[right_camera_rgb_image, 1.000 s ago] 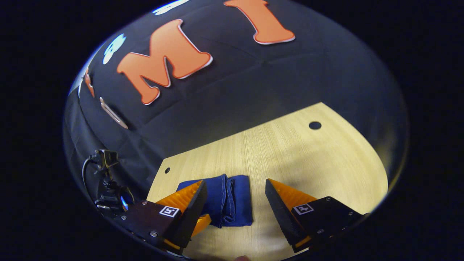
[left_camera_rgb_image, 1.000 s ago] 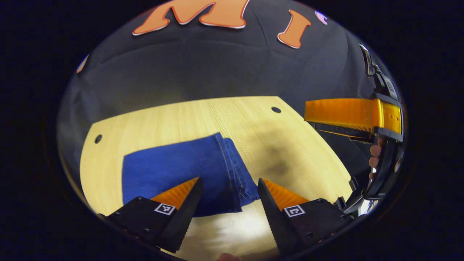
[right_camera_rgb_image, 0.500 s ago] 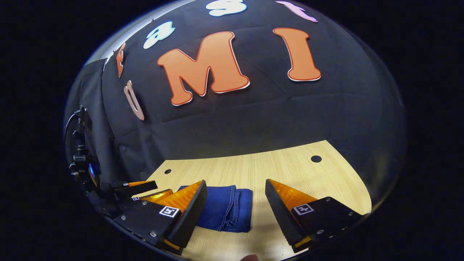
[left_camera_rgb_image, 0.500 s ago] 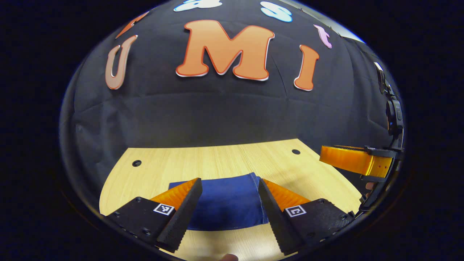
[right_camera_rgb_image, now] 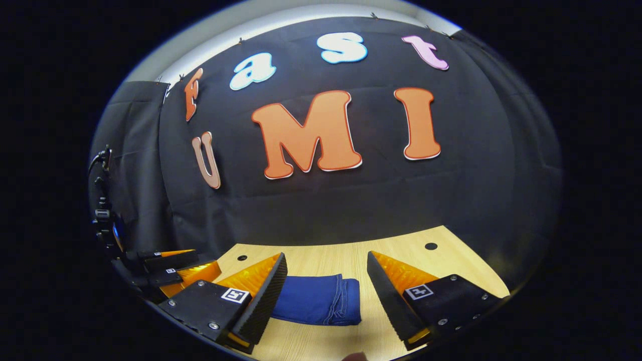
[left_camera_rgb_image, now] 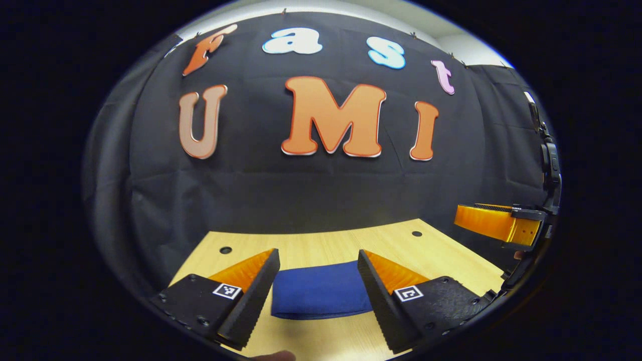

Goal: Grasp the waist and the cuffs of the jeans and fold them to make the two legs overlap; first hold the waist and fold one-third of the jeans toward the cuffs, then hold the cuffs and fold the remaining one-third in the same direction to finish folding.

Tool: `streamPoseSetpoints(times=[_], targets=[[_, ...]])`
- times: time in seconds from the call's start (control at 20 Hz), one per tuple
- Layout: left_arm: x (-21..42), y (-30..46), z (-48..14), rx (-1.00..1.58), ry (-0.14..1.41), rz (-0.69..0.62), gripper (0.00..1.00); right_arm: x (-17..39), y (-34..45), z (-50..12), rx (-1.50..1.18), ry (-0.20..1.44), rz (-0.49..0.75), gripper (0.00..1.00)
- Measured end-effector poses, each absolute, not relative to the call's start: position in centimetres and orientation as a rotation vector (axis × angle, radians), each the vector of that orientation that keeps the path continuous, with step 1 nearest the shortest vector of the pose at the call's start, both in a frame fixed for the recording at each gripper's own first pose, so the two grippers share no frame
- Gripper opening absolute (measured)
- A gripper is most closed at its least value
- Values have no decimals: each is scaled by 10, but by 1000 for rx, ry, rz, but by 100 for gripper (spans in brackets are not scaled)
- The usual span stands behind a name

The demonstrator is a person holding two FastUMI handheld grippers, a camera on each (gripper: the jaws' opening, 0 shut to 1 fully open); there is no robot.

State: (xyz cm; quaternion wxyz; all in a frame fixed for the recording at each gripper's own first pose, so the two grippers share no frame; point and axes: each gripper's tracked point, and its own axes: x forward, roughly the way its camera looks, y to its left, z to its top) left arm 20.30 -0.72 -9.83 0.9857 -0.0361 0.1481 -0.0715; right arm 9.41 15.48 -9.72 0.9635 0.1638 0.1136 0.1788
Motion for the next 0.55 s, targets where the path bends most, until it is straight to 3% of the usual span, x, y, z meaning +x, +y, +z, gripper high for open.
streamPoseSetpoints(times=[0.55], targets=[[130,39,-79,-47,200,-52,98,36,161,-63,262,115,347,100]])
